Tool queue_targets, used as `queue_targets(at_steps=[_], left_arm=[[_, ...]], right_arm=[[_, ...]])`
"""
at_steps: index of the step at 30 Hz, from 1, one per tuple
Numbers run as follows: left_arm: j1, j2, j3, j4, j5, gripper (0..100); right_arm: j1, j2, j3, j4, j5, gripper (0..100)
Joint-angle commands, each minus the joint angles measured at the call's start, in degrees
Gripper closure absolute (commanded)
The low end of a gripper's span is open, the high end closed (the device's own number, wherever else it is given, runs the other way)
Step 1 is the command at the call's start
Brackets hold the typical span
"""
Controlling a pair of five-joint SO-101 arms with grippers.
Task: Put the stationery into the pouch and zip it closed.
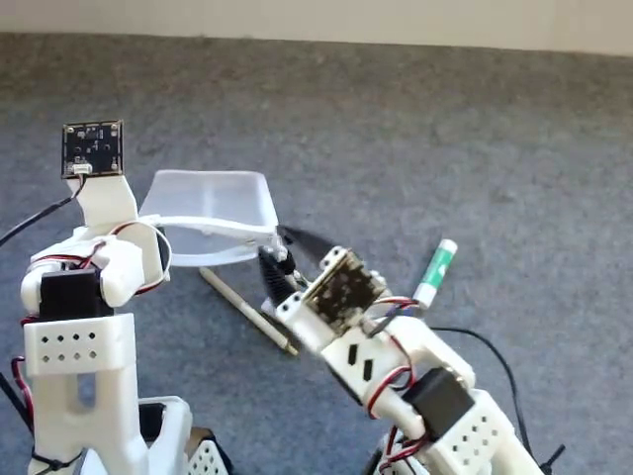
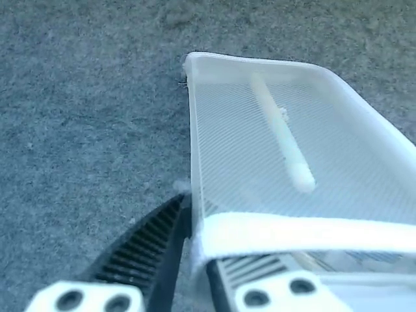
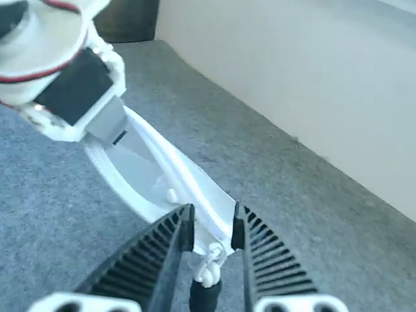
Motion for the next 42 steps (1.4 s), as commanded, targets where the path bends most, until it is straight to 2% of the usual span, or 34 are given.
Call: queue_targets(at_steps=[1, 7, 15, 19, 25, 27, 34, 39, 42], left_arm=[[-0.13, -1.54, -1.36, -0.26, -0.26, 99], [-0.13, -1.54, -1.36, -0.26, -0.26, 99], [-0.13, -1.54, -1.36, -0.26, -0.26, 99], [-0.13, -1.54, -1.36, -0.26, -0.26, 99], [-0.13, -1.54, -1.36, 0.0, -0.26, 99], [-0.13, -1.54, -1.36, 0.0, -0.26, 99], [-0.13, -1.54, -1.27, 0.0, -0.26, 99], [-0.13, -1.54, -1.27, 0.0, -0.26, 99], [-0.13, -1.54, -1.27, 0.0, -0.26, 99]], right_arm=[[4.26, -0.66, -8.57, 5.85, 0.44, 90.2], [12.44, -0.57, -14.73, 12.97, 0.44, 90.2], [23.6, -0.48, -14.29, 17.36, 0.26, 90.3], [29.76, 2.51, -12.09, 17.98, -5.36, 90.3], [35.21, 16.66, -12.09, 17.8, -6.59, 90.3], [36.44, 21.93, -12.35, 17.63, -9.05, 90.1], [40.31, 38.99, -20.7, 17.98, -16.53, 89.9], [42.24, 49.01, -25.45, 18.15, -18.64, 89.9], [43.03, 53.93, -29.76, 22.37, -19.08, 89.9]])
